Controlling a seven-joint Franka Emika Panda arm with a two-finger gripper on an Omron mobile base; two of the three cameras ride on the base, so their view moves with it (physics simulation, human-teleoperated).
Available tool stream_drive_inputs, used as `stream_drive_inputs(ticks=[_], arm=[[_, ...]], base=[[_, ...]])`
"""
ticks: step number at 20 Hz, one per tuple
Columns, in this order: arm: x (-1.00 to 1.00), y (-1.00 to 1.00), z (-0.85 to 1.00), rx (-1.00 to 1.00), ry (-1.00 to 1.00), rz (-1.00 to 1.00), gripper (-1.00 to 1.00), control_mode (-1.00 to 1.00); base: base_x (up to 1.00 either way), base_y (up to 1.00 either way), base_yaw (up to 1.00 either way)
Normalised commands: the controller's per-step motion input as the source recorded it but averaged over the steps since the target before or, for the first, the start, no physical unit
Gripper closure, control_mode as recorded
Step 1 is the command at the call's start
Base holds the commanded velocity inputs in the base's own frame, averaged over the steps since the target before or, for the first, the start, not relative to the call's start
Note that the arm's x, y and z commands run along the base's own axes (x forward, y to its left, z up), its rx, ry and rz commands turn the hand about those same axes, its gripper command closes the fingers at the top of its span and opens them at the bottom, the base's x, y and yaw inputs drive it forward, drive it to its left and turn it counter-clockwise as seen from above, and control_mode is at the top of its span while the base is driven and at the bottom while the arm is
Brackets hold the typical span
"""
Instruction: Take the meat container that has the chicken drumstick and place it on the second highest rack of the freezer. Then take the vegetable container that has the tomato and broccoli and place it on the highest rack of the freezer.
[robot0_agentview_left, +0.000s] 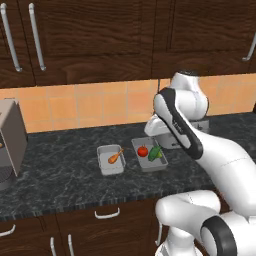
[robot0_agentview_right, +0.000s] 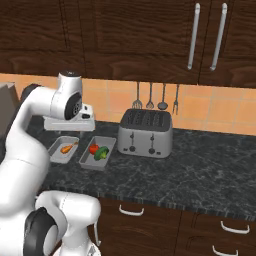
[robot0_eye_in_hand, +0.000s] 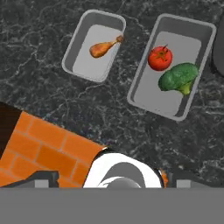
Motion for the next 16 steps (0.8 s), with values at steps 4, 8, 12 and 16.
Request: stream_drive_inputs(ticks=[4, 8, 12, 16], arm=[[-0.02, 1.0, -0.99, -0.13, 0.15, 0.58, -1.0, -1.0], [-0.03, 0.9, -0.84, -0.23, 0.03, 0.6, -1.0, -1.0], [0.3, 0.5, -0.31, -0.1, 0.06, 0.51, -1.0, -1.0], [0.51, 0.48, -0.3, -0.08, 0.01, 0.28, -1.0, -1.0]], base=[[0.0, 0.0, 0.0], [0.0, 0.0, 0.0], [0.0, 0.0, 0.0], [0.0, 0.0, 0.0]])
